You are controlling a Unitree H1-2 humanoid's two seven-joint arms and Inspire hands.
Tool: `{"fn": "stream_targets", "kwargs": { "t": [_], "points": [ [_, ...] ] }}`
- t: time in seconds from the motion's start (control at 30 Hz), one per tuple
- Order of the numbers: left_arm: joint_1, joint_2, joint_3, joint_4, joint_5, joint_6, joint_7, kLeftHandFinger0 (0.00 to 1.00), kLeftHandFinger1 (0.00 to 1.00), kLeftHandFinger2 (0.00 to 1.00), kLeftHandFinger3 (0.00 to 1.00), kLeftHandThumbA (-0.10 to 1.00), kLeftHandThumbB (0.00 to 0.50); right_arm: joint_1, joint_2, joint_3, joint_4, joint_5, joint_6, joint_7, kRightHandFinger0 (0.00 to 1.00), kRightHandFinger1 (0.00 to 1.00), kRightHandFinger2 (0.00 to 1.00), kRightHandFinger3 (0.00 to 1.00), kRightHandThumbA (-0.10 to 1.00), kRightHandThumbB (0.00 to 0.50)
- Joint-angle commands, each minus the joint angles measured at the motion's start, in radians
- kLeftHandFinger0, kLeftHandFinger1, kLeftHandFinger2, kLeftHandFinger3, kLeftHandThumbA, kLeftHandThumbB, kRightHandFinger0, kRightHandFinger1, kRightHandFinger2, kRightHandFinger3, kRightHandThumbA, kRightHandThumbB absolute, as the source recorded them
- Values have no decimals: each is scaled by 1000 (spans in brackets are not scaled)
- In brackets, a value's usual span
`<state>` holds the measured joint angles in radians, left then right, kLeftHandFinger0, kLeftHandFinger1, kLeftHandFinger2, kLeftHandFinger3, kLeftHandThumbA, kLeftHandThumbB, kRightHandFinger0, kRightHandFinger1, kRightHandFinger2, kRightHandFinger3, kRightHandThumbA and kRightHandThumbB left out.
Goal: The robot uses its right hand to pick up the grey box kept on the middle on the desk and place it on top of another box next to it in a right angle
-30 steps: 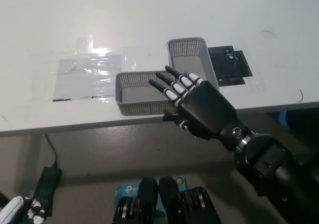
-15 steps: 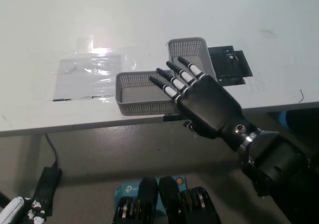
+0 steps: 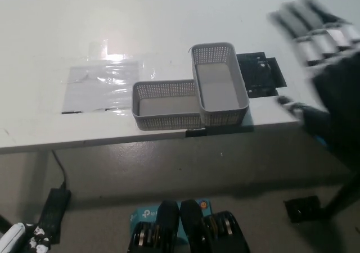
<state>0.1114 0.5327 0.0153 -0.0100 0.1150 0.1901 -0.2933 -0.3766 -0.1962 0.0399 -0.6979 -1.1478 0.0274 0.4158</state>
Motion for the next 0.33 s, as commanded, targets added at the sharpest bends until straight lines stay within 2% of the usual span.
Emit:
{"fn": "stream_targets", "kwargs": {
  "t": [0.0,0.03,0.1,0.13,0.17,0.23,0.3],
  "points": [
    [4,13,22,-9,-20,-24,2,0,0,0,102,-100,500,100,87,-109,45,155,22,-247,301,658,817,949,700,193],
    [5,10,18,-9,-14,-17,4,0,0,7,110,-100,500,135,113,-137,75,196,16,-287,285,607,723,889,658,191],
    [7,3,14,-5,-10,-27,10,0,0,0,112,-100,500,196,150,-176,127,245,10,-330,239,523,635,860,613,171],
    [6,2,16,-2,-16,-29,7,0,0,0,105,-100,500,228,175,-198,189,287,-20,-379,235,485,575,833,521,182],
    [5,1,18,-1,-23,-29,4,0,0,0,102,-100,500,239,190,-210,218,306,-34,-403,226,471,559,822,490,185],
    [3,2,17,-2,-20,-26,2,0,0,0,98,-100,500,264,236,-247,339,390,-90,-470,253,456,536,802,355,173],
    [-5,5,13,3,-15,-27,-2,0,0,0,98,-100,500,279,283,-288,429,478,-114,-499,251,415,535,797,327,177]
  ]
}}
